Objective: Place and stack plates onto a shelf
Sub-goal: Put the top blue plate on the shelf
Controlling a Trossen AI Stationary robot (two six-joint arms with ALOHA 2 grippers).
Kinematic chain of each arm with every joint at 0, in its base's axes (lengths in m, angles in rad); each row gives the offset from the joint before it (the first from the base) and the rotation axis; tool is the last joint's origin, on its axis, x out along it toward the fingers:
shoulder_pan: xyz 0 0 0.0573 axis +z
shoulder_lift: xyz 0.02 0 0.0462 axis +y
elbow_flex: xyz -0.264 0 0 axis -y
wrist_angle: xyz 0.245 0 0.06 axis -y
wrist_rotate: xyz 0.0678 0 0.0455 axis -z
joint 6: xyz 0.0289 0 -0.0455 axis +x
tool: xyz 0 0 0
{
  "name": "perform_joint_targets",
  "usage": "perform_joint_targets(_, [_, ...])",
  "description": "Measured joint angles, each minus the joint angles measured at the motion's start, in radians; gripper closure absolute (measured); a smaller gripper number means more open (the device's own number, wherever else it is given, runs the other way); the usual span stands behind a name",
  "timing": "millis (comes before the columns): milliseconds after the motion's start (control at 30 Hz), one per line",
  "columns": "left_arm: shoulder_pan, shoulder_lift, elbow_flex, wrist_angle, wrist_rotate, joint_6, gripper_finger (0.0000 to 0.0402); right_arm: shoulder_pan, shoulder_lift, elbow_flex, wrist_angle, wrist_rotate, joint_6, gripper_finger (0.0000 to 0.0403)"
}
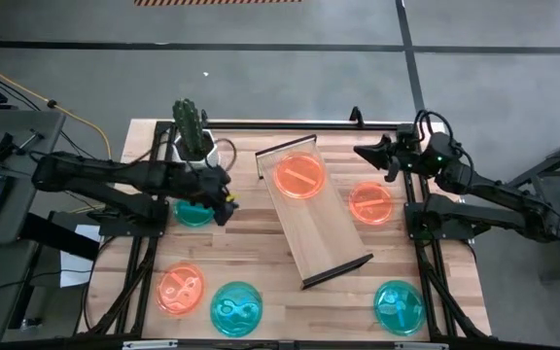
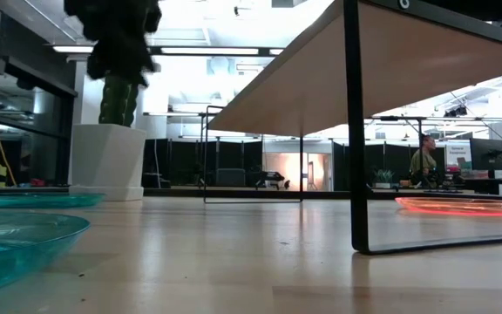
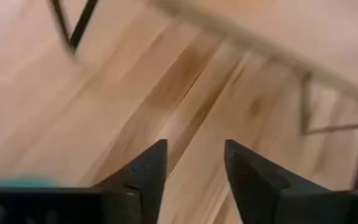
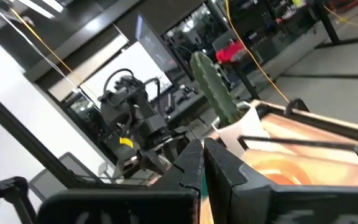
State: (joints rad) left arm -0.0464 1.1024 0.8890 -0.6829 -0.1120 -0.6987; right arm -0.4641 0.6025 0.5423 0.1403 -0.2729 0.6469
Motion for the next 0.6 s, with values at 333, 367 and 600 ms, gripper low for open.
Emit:
perform_joint_targets(333, [-0.009,0.182,-0.001,-0.209,-0.127,-0.096,0.0207,0.000,0.000,0.000,-0.070,0.000,-0.011,0.0403])
perform_joint_targets(367, [-0.009,0.204,-0.001,-0.218,-0.127,-0.117,0.0207,0.000,0.000,0.000,-0.076,0.000,-0.019,0.0403])
perform_joint_targets(600, [-0.064,0.358,-0.015,-0.253,-0.137,-0.252,0.0206,0.000,0.000,0.000,-0.122,0.013,-0.019,0.0403])
